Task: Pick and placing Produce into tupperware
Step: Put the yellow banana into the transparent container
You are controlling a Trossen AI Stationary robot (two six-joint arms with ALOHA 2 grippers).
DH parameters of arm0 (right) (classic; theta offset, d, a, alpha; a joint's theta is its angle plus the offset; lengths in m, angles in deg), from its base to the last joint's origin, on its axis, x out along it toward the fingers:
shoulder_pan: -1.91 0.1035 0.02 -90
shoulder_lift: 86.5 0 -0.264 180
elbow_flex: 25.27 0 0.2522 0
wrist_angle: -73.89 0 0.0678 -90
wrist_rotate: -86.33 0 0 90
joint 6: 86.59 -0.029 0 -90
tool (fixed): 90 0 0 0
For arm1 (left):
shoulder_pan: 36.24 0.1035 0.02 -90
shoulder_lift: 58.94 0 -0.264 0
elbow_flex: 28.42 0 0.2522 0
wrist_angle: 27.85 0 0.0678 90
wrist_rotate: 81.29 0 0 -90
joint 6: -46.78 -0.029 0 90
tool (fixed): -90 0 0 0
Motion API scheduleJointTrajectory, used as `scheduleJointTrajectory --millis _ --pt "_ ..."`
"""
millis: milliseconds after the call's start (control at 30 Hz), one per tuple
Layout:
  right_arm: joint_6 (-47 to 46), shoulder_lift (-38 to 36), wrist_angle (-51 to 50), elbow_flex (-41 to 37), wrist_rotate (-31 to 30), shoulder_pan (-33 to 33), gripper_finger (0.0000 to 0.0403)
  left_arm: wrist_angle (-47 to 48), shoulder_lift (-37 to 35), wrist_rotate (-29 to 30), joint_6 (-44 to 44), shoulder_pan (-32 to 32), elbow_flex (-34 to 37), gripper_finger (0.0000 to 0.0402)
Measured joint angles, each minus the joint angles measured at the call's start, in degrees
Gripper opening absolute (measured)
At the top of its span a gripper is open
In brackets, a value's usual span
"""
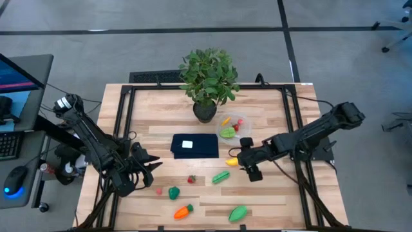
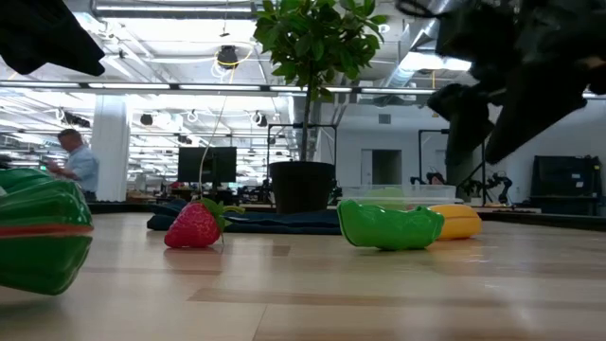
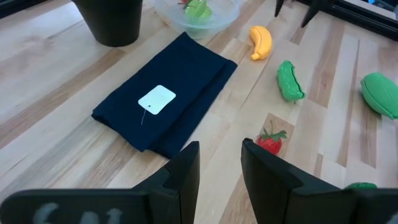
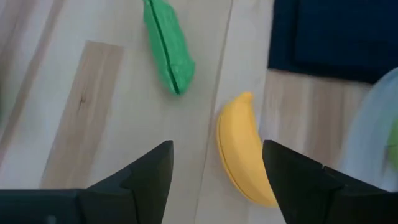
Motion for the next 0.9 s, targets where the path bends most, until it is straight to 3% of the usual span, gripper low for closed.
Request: scheduleJointTrajectory --millis 900 --pt "3.4 11.5 4.1 0.0 3.6 -5.0 0.024 0.1 0.0 1.7 0.5 0.0 0.0 0.0107"
